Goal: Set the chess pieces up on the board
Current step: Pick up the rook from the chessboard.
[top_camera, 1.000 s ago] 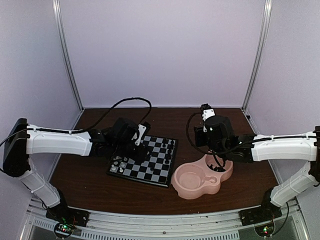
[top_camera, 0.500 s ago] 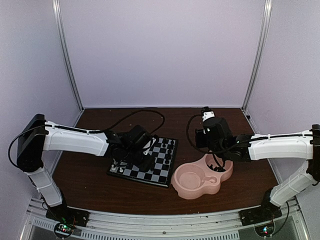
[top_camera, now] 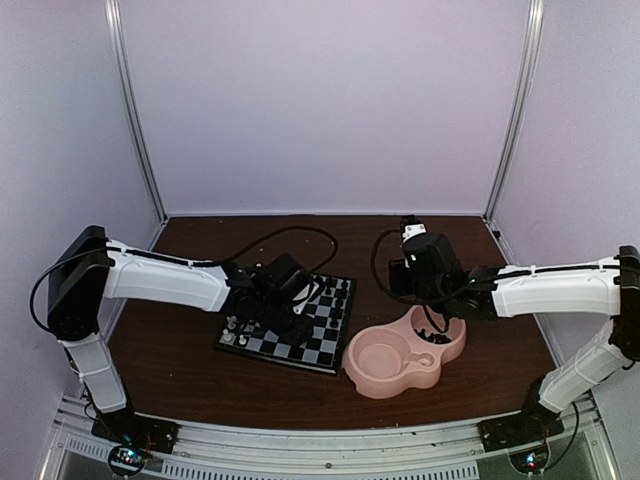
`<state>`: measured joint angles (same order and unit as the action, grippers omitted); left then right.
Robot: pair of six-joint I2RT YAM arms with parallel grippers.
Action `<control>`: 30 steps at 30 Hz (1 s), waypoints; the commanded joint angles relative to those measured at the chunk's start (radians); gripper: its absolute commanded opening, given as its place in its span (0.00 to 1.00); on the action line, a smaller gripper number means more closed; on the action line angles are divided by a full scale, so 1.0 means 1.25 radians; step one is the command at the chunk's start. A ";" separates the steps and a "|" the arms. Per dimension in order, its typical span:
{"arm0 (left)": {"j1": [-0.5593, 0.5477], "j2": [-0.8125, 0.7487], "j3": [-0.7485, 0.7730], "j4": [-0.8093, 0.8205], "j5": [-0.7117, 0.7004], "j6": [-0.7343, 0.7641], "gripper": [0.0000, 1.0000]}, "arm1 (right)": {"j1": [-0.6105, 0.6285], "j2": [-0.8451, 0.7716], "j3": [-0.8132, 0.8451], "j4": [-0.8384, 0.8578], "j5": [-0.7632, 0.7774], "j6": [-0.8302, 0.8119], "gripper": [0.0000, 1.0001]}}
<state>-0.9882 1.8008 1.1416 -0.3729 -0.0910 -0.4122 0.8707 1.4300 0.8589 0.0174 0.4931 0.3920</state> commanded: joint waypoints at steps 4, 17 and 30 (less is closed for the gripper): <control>-0.004 0.022 0.034 0.001 0.031 0.019 0.38 | -0.008 0.009 0.026 -0.008 -0.025 0.010 0.41; -0.005 0.033 0.053 -0.024 0.023 0.024 0.33 | -0.016 0.022 0.039 -0.029 -0.037 0.011 0.41; -0.008 0.050 0.079 -0.064 0.007 0.030 0.24 | -0.019 0.029 0.046 -0.035 -0.046 0.011 0.41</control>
<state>-0.9916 1.8542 1.2064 -0.4358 -0.0696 -0.3874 0.8524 1.4654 0.8967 -0.0174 0.4412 0.3973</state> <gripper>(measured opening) 0.255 0.408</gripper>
